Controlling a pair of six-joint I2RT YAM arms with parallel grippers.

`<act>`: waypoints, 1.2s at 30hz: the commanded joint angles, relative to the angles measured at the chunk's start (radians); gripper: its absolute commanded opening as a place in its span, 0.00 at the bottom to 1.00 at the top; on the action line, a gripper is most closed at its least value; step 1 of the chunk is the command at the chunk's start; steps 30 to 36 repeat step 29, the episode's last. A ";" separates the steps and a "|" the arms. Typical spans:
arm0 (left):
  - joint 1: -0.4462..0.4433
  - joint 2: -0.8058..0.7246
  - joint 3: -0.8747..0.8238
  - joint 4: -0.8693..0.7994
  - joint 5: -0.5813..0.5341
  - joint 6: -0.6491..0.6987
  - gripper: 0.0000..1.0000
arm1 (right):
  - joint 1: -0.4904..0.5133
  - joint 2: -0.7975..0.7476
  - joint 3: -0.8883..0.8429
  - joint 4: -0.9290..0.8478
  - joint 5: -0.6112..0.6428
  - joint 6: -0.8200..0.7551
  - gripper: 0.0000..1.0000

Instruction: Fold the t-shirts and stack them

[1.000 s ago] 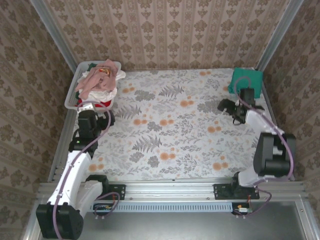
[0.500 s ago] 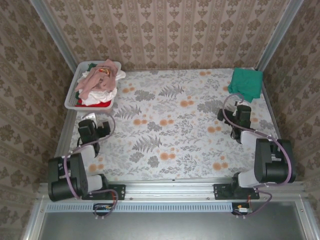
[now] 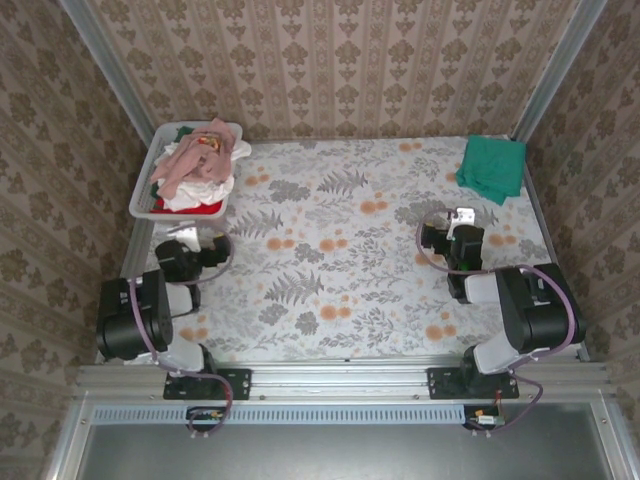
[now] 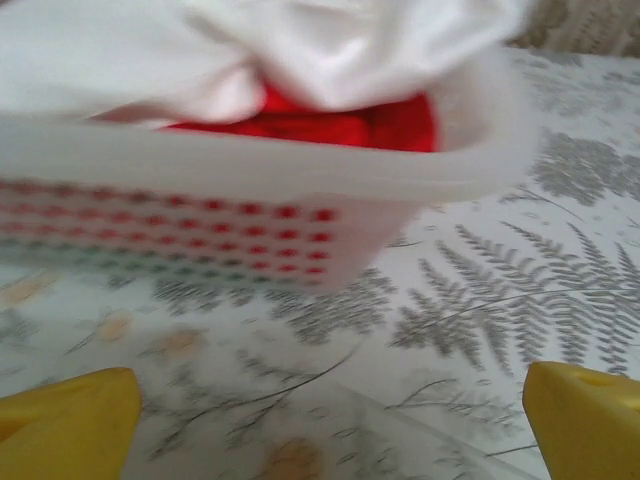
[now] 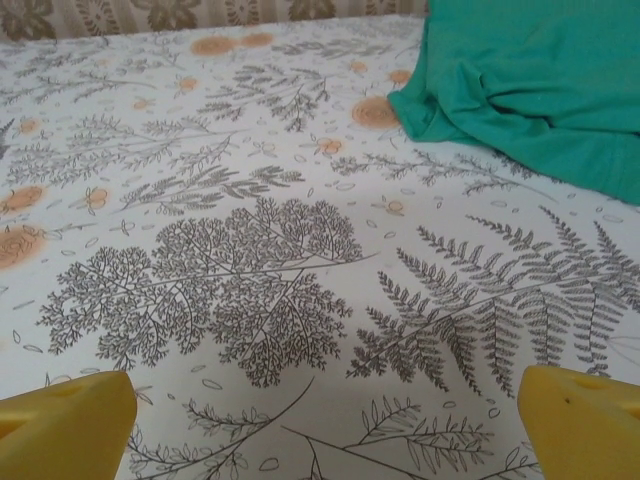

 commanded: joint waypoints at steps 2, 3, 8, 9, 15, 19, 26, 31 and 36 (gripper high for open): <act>-0.112 0.020 0.112 -0.088 -0.191 0.108 1.00 | 0.008 -0.002 0.018 0.051 0.045 -0.018 1.00; -0.108 0.021 0.110 -0.072 -0.208 0.095 1.00 | 0.009 -0.003 0.019 0.049 0.045 -0.019 1.00; -0.111 0.018 0.105 -0.067 -0.220 0.096 1.00 | 0.006 -0.002 0.021 0.043 0.039 -0.015 1.00; -0.113 0.015 0.107 -0.079 -0.222 0.095 1.00 | 0.007 -0.002 0.021 0.045 0.039 -0.016 1.00; -0.116 0.018 0.110 -0.079 -0.222 0.100 1.00 | 0.006 -0.001 0.021 0.044 0.040 -0.015 1.00; -0.117 0.017 0.111 -0.082 -0.224 0.102 1.00 | 0.006 -0.002 0.020 0.044 0.040 -0.016 1.00; -0.132 0.020 0.116 -0.088 -0.250 0.110 1.00 | 0.006 -0.001 0.020 0.044 0.040 -0.015 1.00; -0.138 0.013 0.098 -0.062 -0.264 0.113 1.00 | 0.006 -0.002 0.021 0.044 0.039 -0.015 1.00; -0.138 0.013 0.098 -0.062 -0.264 0.113 1.00 | 0.006 -0.002 0.021 0.044 0.039 -0.015 1.00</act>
